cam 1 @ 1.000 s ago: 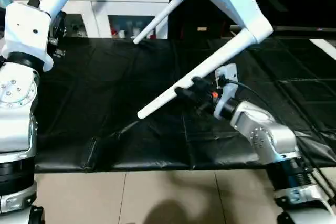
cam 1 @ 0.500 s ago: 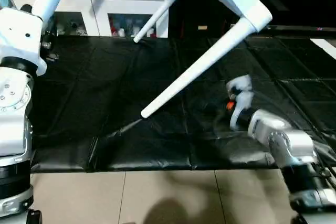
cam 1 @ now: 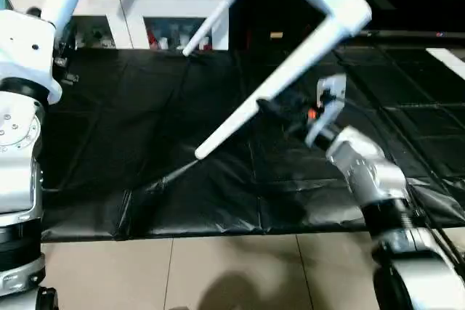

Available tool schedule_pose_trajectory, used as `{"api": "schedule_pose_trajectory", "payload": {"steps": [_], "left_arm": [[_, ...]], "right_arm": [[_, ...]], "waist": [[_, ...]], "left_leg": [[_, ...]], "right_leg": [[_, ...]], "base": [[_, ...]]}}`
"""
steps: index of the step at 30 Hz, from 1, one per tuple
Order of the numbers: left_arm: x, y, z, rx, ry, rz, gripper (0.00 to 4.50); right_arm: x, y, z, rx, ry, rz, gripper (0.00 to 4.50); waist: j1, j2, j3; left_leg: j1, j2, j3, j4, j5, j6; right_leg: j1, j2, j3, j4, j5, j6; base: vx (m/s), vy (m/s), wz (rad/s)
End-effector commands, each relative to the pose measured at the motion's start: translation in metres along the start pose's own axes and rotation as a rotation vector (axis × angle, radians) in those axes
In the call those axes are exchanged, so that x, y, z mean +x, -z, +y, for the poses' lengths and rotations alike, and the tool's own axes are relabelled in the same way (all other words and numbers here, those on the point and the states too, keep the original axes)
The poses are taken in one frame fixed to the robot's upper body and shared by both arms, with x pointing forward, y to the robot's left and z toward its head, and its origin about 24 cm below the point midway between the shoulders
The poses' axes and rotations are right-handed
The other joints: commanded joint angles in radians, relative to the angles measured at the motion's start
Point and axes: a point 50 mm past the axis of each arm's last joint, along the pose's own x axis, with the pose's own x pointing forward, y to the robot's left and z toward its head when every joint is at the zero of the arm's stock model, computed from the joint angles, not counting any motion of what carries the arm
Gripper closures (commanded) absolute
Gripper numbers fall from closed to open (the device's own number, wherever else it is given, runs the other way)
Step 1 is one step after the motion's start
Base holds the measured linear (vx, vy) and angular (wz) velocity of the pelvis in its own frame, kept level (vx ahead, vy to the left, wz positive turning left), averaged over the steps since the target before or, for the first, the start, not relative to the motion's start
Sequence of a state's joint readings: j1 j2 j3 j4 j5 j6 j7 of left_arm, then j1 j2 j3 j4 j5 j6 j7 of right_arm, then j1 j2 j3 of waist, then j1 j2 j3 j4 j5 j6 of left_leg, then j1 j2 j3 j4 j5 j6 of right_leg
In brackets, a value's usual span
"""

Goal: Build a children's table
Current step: Flip table

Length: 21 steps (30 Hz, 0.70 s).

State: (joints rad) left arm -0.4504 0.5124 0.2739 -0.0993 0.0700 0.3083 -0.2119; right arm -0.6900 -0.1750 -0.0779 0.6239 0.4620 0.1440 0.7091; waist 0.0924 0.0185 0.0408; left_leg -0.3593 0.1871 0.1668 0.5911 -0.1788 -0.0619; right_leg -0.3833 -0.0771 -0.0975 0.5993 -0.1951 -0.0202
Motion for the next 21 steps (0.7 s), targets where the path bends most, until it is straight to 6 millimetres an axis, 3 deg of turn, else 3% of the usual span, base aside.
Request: {"api": "schedule_pose_trajectory", "payload": {"steps": [1,5,8,10,12,14,15,19,21], "left_arm": [[-0.004,0.025,-0.034,-0.104,0.186,0.102,2.85],[-0.008,0.033,-0.041,-0.171,0.208,0.117,2.89],[-0.01,0.038,-0.047,-0.194,0.224,0.129,2.91],[-0.012,0.042,-0.051,-0.213,0.234,0.142,2.95],[-0.014,0.047,-0.055,-0.222,0.243,0.156,2.96],[-0.015,0.049,-0.057,-0.226,0.246,0.161,2.96],[-0.017,0.051,-0.058,-0.234,0.248,0.167,2.96],[-0.02,0.056,-0.058,-0.24,0.247,0.179,2.96],[-0.021,0.059,-0.057,-0.234,0.24,0.19,2.96]], "right_arm": [[0.016,-0.025,0.017,-0.013,-0.126,-0.128,0.0],[0.014,-0.045,0.024,-0.004,-0.197,-0.234,0.0],[0.01,-0.053,0.027,-0.035,-0.221,-0.253,0.0],[0.004,-0.059,0.028,-0.058,-0.23,-0.26,0.0],[-0.002,-0.063,0.03,-0.075,-0.247,-0.268,0.0],[-0.004,-0.065,0.032,-0.082,-0.257,-0.27,0.0],[-0.009,-0.066,0.036,-0.086,-0.278,-0.272,0.0],[-0.018,-0.065,0.047,-0.083,-0.324,-0.266,0.0],[-0.022,-0.062,0.051,-0.084,-0.344,-0.248,0.0]], "waist": [[-0.001,0.003,-0.048],[0.009,0.004,-0.057],[0.015,0.001,-0.071],[0.025,0.004,-0.081],[0.038,0.009,-0.077],[0.052,0.01,-0.081],[0.053,0.01,-0.076],[0.05,0.009,-0.069],[0.049,0.008,-0.067]], "left_leg": [[0.015,0.039,-0.021,-0.083,-0.397,-0.013],[0.013,0.043,-0.014,-0.079,-0.307,0.004],[-0.005,0.04,-0.009,-0.063,-0.158,0.043],[-0.009,0.04,-0.006,-0.049,-0.043,0.086],[-0.005,0.044,-0.003,-0.046,-0.041,0.104],[-0.002,0.05,-0.003,-0.044,-0.034,0.102],[-0.008,0.052,-0.005,-0.047,-0.05,0.091],[-0.004,0.056,-0.009,-0.063,-0.169,0.022],[-0.003,0.054,-0.009,-0.066,-0.195,0.004]], "right_leg": [[0.015,-0.075,0.054,-0.087,-0.388,-0.124],[0.019,-0.07,0.059,-0.073,-0.261,-0.151],[0.028,-0.067,0.061,-0.046,-0.078,-0.178],[0.025,-0.064,0.058,-0.029,0.07,-0.204],[0.016,-0.06,0.057,-0.031,0.083,-0.213],[0.014,-0.058,0.055,-0.027,0.085,-0.205],[0.014,-0.057,0.053,-0.029,0.066,-0.201],[0.018,-0.063,0.054,-0.042,-0.057,-0.159],[0.018,-0.065,0.056,-0.048,-0.087,-0.147]], "base": [[0.0,0.0,0.0],[0.0,0.0,0.0],[0.054,-0.02,0.04],[0.0,0.0,0.0],[0.0,0.0,0.0],[0.0,0.0,0.0],[0.0,0.0,0.0],[0.0,0.0,0.0],[0.0,0.0,0.0]]}}
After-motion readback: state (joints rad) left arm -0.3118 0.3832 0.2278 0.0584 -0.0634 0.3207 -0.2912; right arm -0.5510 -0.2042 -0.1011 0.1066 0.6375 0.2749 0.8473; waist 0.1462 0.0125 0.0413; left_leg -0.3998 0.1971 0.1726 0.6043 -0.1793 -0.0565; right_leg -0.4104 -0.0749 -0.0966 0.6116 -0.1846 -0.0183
